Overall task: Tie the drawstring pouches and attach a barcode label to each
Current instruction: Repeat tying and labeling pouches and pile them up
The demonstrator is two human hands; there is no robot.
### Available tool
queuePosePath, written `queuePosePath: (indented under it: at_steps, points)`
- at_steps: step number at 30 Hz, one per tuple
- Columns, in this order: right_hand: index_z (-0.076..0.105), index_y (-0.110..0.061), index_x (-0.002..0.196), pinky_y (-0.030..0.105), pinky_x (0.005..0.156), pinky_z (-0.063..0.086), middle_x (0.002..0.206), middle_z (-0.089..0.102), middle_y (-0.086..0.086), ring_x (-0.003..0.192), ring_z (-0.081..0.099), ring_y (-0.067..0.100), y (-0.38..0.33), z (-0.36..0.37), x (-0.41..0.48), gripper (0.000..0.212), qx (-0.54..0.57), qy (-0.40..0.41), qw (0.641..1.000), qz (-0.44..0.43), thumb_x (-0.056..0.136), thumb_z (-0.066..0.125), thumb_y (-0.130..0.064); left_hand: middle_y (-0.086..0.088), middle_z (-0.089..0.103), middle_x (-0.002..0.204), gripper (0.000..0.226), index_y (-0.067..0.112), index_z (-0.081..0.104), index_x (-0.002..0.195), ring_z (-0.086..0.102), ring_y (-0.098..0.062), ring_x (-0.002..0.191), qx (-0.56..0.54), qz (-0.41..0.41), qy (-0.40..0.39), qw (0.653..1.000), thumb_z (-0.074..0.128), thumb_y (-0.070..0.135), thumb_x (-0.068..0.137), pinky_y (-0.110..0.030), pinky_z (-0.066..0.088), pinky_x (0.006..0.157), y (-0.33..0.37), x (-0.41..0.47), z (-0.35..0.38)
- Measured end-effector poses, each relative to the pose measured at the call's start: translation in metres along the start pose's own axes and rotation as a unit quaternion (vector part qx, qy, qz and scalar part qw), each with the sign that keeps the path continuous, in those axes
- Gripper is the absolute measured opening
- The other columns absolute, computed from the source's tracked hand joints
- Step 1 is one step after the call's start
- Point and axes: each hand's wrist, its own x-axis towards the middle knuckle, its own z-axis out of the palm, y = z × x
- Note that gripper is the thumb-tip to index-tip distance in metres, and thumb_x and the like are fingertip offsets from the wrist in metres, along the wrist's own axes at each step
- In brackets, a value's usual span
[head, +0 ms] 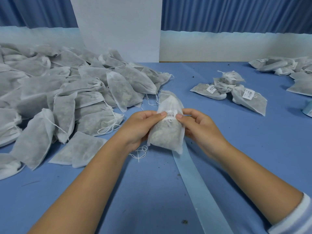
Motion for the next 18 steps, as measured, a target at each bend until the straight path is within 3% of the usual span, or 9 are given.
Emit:
queuePosePath:
  at_steps: [4, 6, 8, 11, 14, 16, 18]
  points:
    - [0.042, -0.034, 0.123, 0.031, 0.055, 0.056, 0.095, 0.073, 0.007, 0.073, 0.067, 0.019, -0.002, 0.0, -0.007, 0.045, -0.068, -0.069, 0.994, -0.044, 0.091, 0.067, -0.014, -0.002, 0.072, 0.073, 0.023, 0.012, 0.071, 0.08, 0.063, -0.014, 0.063, -0.018, 0.001, 0.103, 0.995, 0.066, 0.03, 0.093, -0.021, 0.049, 0.052, -0.001, 0.009, -0.002]
    - [0.048, -0.023, 0.114, 0.031, 0.055, 0.056, 0.097, 0.07, 0.012, 0.072, 0.067, 0.019, 0.0, 0.003, -0.008, 0.037, -0.065, -0.09, 0.992, -0.067, 0.088, 0.068, -0.005, -0.005, 0.072, 0.079, 0.027, 0.008, 0.071, 0.086, 0.064, -0.018, 0.07, -0.012, -0.001, 0.117, 0.993, 0.066, 0.033, 0.094, -0.025, 0.05, 0.061, -0.002, 0.011, -0.004]
    - [0.057, -0.012, 0.095, 0.025, 0.059, 0.054, 0.086, 0.066, 0.003, 0.068, 0.063, 0.011, 0.001, 0.006, -0.007, 0.018, -0.048, -0.051, 0.992, -0.102, 0.087, 0.067, 0.0, -0.006, 0.071, 0.082, 0.035, 0.004, 0.071, 0.091, 0.065, -0.02, 0.071, 0.01, 0.006, 0.13, 0.991, 0.061, 0.037, 0.097, -0.028, 0.053, 0.06, -0.001, 0.013, -0.006]
    - [0.066, -0.015, 0.084, 0.019, 0.062, 0.052, 0.078, 0.068, -0.009, 0.067, 0.062, 0.006, 0.001, -0.001, -0.001, 0.015, -0.02, 0.007, 0.993, -0.115, 0.088, 0.066, 0.0, -0.004, 0.069, 0.082, 0.033, 0.01, 0.066, 0.083, 0.068, -0.017, 0.064, 0.11, 0.067, 0.209, 0.969, 0.055, 0.036, 0.1, -0.034, 0.059, 0.06, 0.002, 0.013, -0.019]
    - [0.073, -0.023, 0.078, 0.018, 0.06, 0.051, 0.076, 0.068, -0.005, 0.064, 0.061, 0.007, -0.001, -0.009, 0.002, 0.024, -0.034, -0.026, 0.997, -0.068, 0.087, 0.067, -0.002, -0.002, 0.067, 0.1, 0.011, 0.014, 0.067, 0.098, 0.066, -0.025, 0.093, 0.375, 0.138, 0.298, 0.867, 0.058, 0.018, 0.093, -0.041, 0.054, 0.08, 0.005, 0.01, -0.041]
    - [0.075, -0.023, 0.078, 0.018, 0.06, 0.05, 0.078, 0.069, -0.003, 0.064, 0.06, 0.008, 0.001, -0.008, 0.003, 0.023, -0.036, -0.023, 0.998, -0.054, 0.087, 0.067, -0.003, -0.008, 0.062, 0.116, 0.026, 0.012, 0.065, 0.113, 0.057, -0.03, 0.11, 0.512, 0.128, 0.304, 0.793, 0.059, 0.012, 0.088, -0.039, 0.046, 0.085, 0.005, 0.008, -0.053]
    - [0.074, -0.023, 0.089, 0.019, 0.068, 0.052, 0.09, 0.072, -0.003, 0.075, 0.064, 0.01, 0.001, -0.006, 0.005, 0.022, 0.035, 0.045, 0.995, -0.086, 0.088, 0.066, -0.002, -0.012, 0.056, 0.126, 0.036, 0.014, 0.062, 0.122, 0.048, -0.034, 0.12, 0.599, 0.068, 0.281, 0.746, 0.063, 0.017, 0.086, -0.04, 0.042, 0.09, 0.006, 0.006, -0.058]
